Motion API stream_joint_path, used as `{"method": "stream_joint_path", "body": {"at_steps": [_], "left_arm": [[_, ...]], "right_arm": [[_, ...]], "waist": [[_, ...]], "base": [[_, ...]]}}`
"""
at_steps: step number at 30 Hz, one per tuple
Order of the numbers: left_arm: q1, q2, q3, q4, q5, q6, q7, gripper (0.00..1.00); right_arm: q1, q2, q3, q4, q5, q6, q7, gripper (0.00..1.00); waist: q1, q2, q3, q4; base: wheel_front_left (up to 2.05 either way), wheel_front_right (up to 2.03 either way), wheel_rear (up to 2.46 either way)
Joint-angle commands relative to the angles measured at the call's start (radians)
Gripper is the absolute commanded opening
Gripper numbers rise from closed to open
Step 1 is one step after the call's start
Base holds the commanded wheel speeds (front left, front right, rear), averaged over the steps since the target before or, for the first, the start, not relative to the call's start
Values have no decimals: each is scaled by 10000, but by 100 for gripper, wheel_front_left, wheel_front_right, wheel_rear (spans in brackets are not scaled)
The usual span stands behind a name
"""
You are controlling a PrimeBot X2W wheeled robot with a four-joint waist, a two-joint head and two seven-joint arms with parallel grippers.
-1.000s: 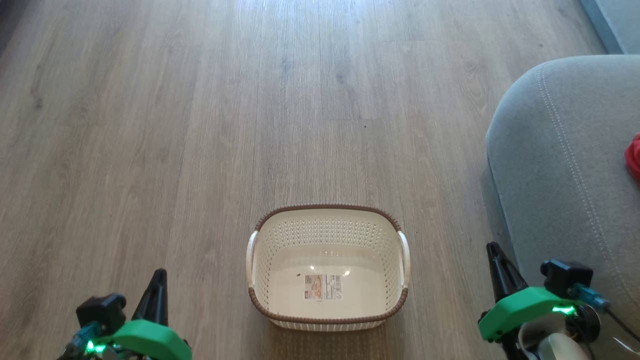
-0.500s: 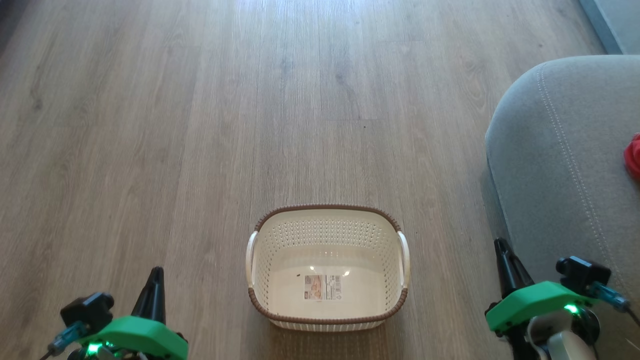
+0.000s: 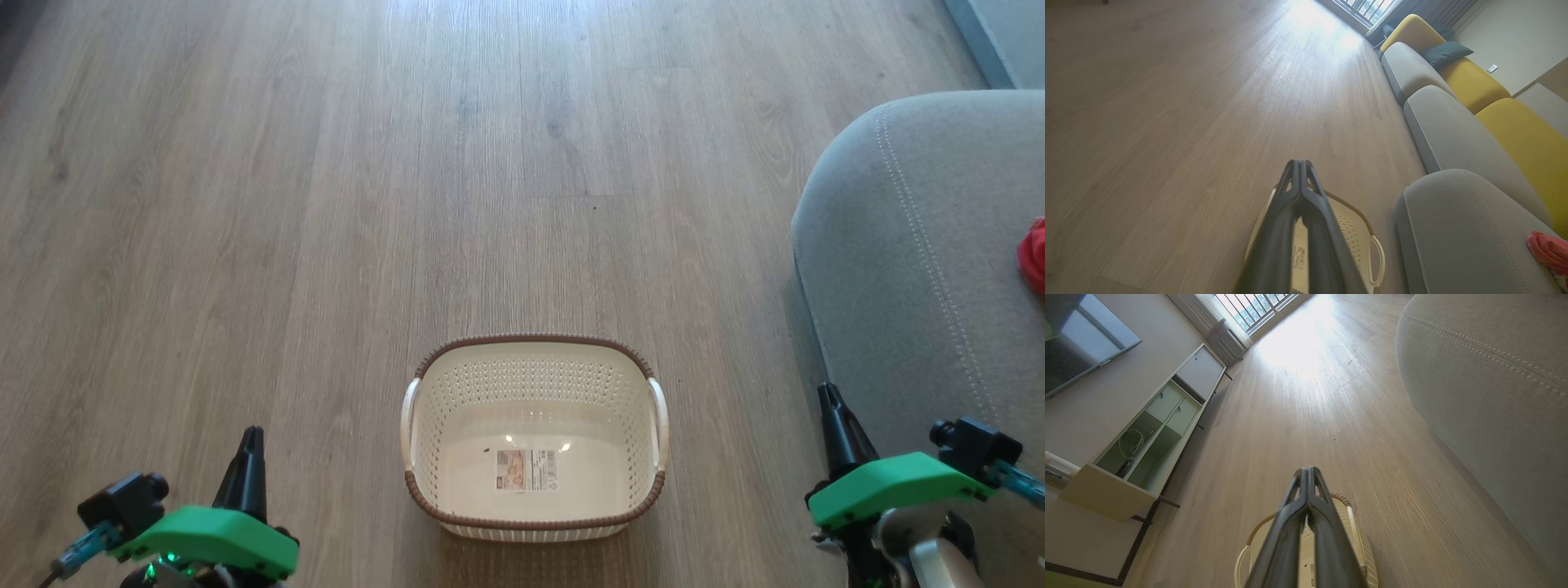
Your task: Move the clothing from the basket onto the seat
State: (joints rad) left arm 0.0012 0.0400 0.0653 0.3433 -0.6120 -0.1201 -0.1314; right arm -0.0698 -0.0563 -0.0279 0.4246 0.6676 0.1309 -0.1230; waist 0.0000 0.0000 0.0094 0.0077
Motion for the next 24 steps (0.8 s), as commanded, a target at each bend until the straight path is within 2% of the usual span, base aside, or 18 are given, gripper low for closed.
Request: {"method": "stream_joint_path", "body": {"at_steps": [1, 24], "left_arm": [[-497, 64, 164, -349, -304, -37, 94, 0], [-668, 75, 258, -529, -3079, -56, 771, 0]], "right_arm": [[-387, 9, -5, -388, 300, 1, 65, 0], [-385, 24, -253, -793, 2915, 0, 727, 0]], "waist": [[0, 0, -1, -1], [0, 0, -19, -23]], "base": [[0, 0, 0], [0, 0, 0]]}}
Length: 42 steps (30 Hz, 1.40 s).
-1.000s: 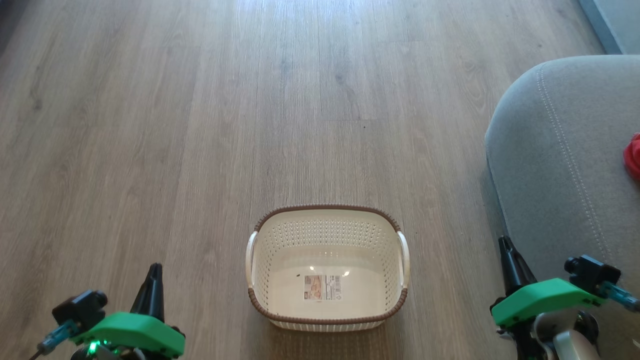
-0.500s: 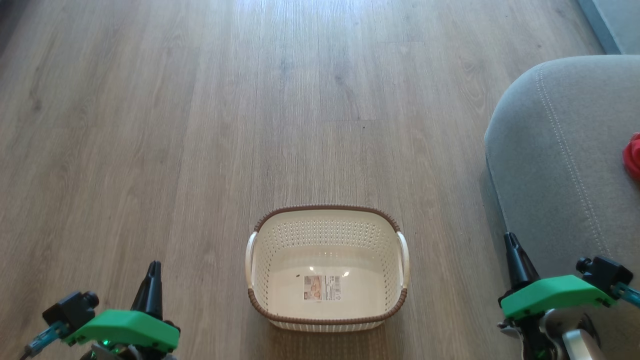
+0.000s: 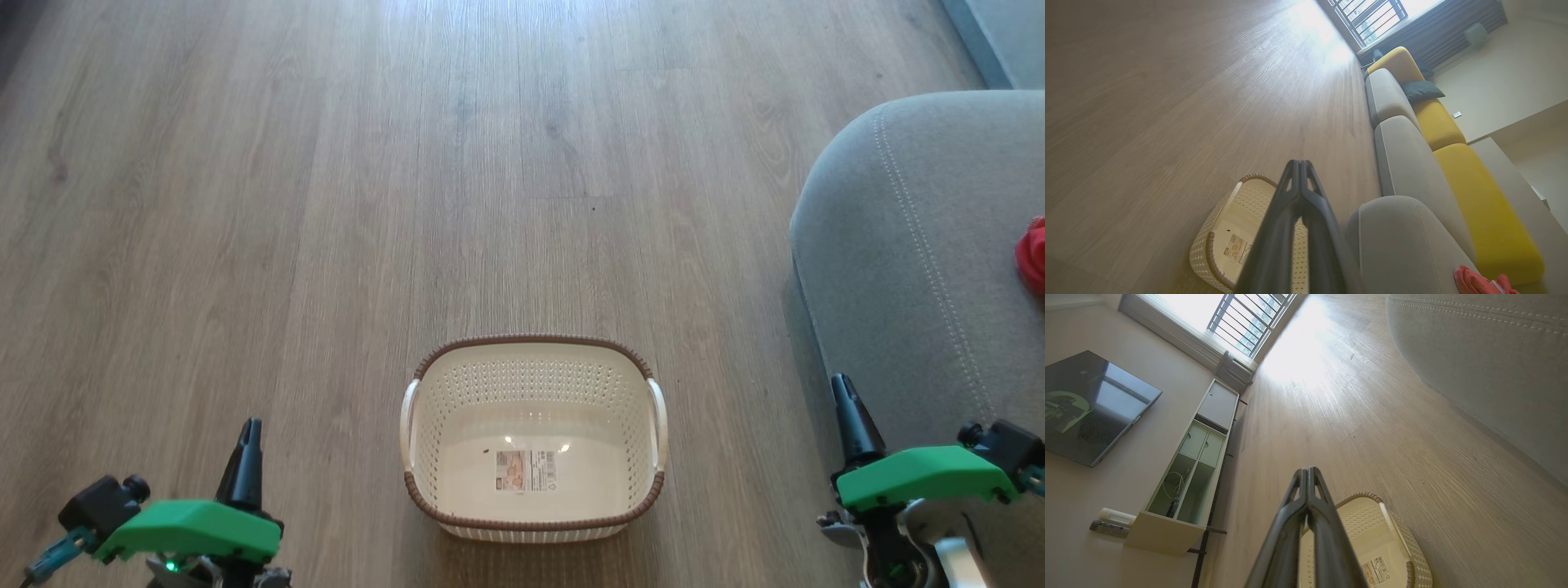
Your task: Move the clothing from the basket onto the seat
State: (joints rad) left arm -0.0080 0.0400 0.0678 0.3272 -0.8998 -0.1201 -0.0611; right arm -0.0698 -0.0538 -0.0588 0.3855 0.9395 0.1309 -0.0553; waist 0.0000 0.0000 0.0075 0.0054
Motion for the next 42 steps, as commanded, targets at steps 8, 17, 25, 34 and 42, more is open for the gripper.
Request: {"method": "stream_joint_path", "body": {"at_steps": [8, 17, 25, 34, 42], "left_arm": [[-644, 79, 269, -439, -1288, -64, 333, 0], [-703, 83, 301, -502, -2255, -71, 568, 0], [-763, 87, 334, -565, -3218, -78, 803, 0], [-830, 91, 370, -636, -4306, -86, 1068, 0], [-890, 95, 402, -699, -5273, -93, 1303, 0]], "right_arm": [[-385, 5, -41, -561, 1222, 0, 309, 0], [-384, 10, -126, -702, 2134, -1, 539, 0], [-384, 15, -211, -843, 3042, -1, 768, 0], [-383, 21, -307, -1001, 4068, -1, 1027, 0], [-382, 26, -393, -1142, 4979, -1, 1257, 0]], "waist": [[0, 0, -7, -9], [0, 0, -13, -16], [0, 0, -20, -24], [0, 0, -27, -32], [0, 0, -33, -40]], "base": [[0, 0, 0], [0, 0, 0], [0, 0, 0], [0, 0, 0], [0, 0, 0]]}}
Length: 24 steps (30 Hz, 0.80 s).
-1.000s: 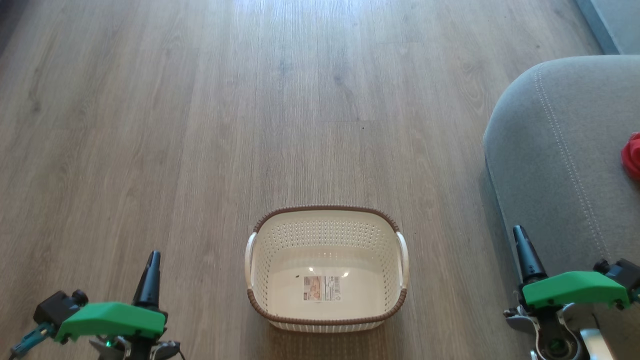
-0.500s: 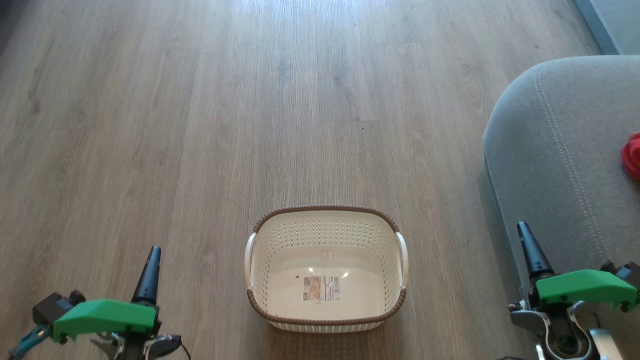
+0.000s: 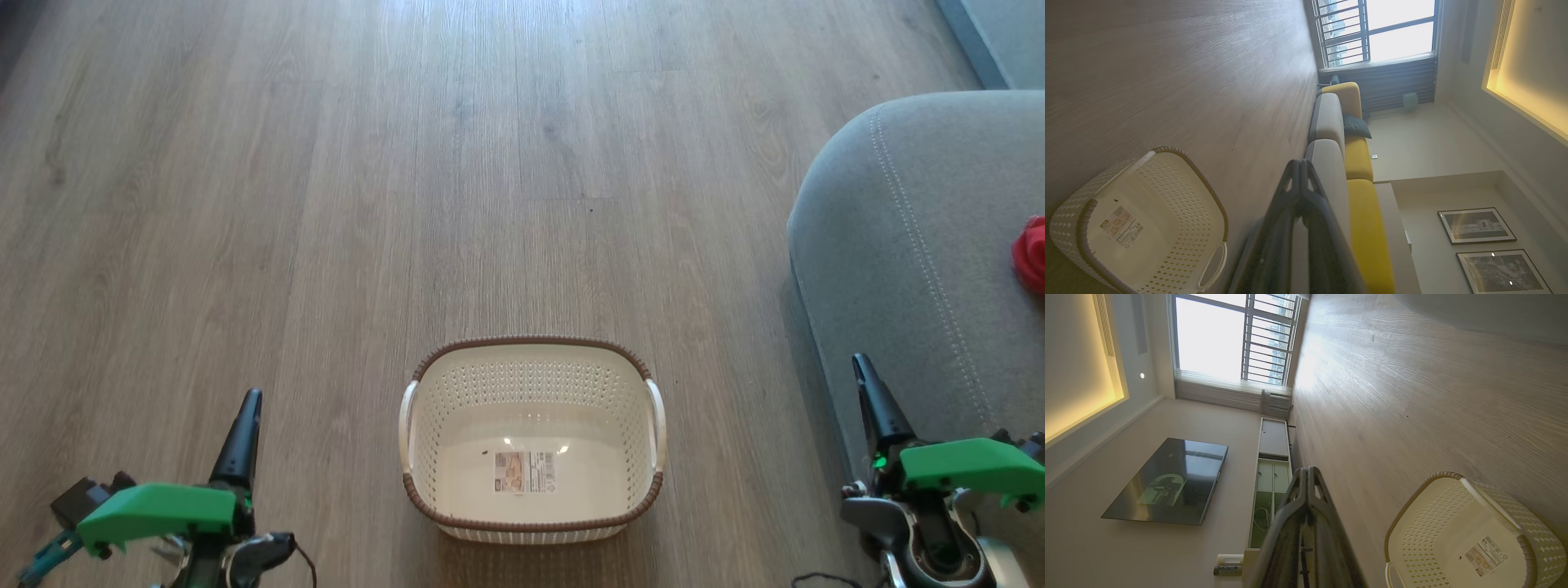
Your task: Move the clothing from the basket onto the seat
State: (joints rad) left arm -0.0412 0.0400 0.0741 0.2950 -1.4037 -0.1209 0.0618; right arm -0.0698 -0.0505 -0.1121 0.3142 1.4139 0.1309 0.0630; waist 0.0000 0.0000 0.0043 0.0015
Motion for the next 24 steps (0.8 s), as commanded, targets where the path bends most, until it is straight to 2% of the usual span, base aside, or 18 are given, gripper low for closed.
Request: {"method": "stream_joint_path", "body": {"at_steps": [1, 15, 24], "left_arm": [[-566, 96, 343, -384, -355, -86, 104, 0], [-670, 102, 399, -494, -2043, -98, 515, 0], [-670, 102, 399, -495, -2047, -98, 516, 0]], "right_arm": [[-382, -6, 129, -447, 349, -1, 102, 0], [-381, 3, -20, -693, 1941, -2, 504, 0], [-381, 3, -20, -694, 1945, -2, 504, 0]], "waist": [[0, 0, -1, -1], [0, 0, -12, -15], [0, 0, -12, -15]], "base": [[0, 0, 0], [0, 0, 0], [0, 0, 0]]}}
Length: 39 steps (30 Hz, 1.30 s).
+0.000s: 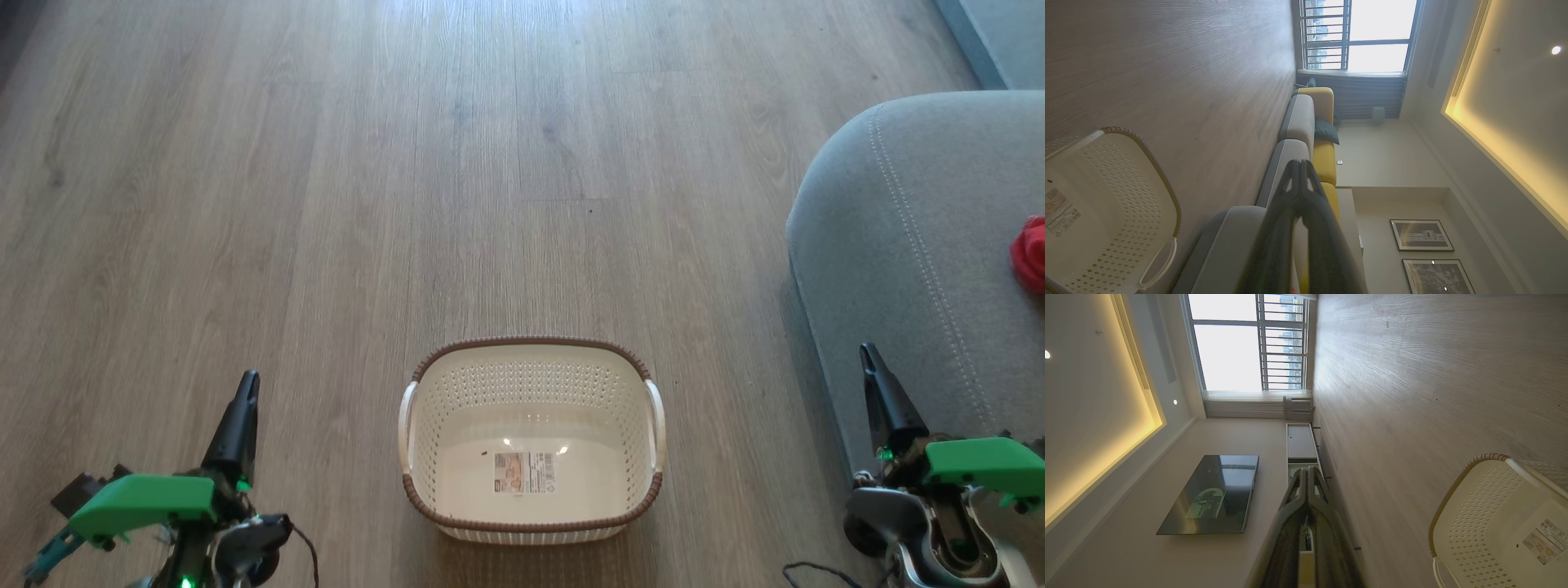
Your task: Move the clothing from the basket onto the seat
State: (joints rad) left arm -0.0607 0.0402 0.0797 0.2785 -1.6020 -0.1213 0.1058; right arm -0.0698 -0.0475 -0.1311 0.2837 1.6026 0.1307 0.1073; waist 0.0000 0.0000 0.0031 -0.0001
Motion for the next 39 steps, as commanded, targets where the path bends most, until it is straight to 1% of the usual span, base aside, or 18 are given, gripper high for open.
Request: {"method": "stream_joint_path", "body": {"at_steps": [1, 39], "left_arm": [[-474, 101, 343, -330, -65, -94, 77, 0], [-474, 100, 342, -332, -66, -94, 75, 0]], "right_arm": [[-381, -28, 170, -389, 59, 0, 61, 0], [-381, -28, 172, -389, 60, 0, 60, 0]], "waist": [[0, 0, 0, 1], [0, 0, 0, 1]], "base": [[0, 0, 0], [0, 0, 0]]}}
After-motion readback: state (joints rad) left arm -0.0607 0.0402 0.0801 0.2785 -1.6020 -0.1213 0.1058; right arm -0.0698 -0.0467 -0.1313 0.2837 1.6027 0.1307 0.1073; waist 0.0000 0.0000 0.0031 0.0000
